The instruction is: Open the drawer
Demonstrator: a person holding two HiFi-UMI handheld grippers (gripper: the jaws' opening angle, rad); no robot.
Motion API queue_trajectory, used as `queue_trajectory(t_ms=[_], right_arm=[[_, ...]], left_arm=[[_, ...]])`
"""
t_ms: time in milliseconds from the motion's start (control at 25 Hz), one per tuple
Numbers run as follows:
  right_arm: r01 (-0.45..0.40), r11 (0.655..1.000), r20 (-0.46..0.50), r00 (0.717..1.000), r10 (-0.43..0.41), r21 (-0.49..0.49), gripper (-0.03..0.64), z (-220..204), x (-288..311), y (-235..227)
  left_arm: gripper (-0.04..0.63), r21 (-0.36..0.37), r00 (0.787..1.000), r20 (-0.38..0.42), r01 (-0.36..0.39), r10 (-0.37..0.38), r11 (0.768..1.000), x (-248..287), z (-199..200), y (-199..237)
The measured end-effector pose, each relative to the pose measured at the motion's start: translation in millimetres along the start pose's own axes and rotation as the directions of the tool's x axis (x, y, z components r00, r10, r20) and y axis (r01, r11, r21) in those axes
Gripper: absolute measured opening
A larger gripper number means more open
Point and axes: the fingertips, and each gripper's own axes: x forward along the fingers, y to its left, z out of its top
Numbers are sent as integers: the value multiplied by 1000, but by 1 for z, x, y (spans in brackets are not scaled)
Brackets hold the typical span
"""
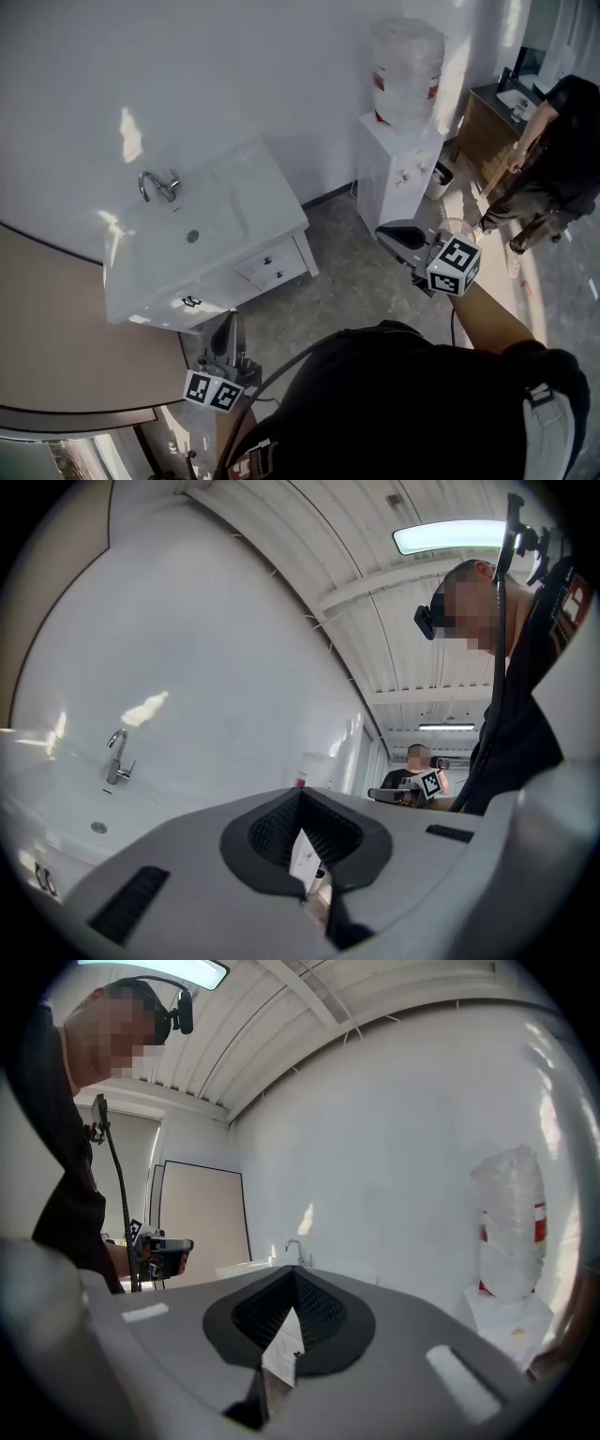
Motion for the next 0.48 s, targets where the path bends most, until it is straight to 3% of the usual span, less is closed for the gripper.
queue_trajectory(t_ms=[200,480], right_arm=[[-2,1000,19,1000,2,9,-5,-5,3,-56],[-123,992,5,992,124,-20,-5,-8,39,-172]], left_arm=[[-6,30,1000,-5,-8,9,1000,53,-3,3],[-6,30,992,-2,-129,129,991,156,-6,2]])
